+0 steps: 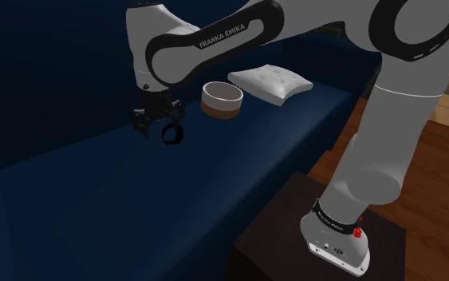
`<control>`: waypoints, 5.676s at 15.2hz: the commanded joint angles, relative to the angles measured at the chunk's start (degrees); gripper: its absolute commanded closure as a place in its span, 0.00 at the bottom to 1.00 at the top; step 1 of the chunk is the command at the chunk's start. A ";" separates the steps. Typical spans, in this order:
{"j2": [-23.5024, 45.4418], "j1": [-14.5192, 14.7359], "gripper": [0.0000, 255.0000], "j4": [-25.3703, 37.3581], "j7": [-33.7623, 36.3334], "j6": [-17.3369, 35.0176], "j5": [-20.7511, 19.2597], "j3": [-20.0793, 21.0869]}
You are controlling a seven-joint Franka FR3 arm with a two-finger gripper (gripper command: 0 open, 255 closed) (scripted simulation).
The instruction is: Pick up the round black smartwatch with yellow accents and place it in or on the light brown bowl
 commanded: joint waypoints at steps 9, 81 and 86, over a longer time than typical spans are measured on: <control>0.01 0.00 1.00 -0.02 0.00 0.02 0.00 0.00; -11.05 -14.97 1.00 1.11 -32.40 -9.32 4.38 -14.94; -11.04 -14.97 1.00 0.94 -32.39 -9.13 4.38 -14.94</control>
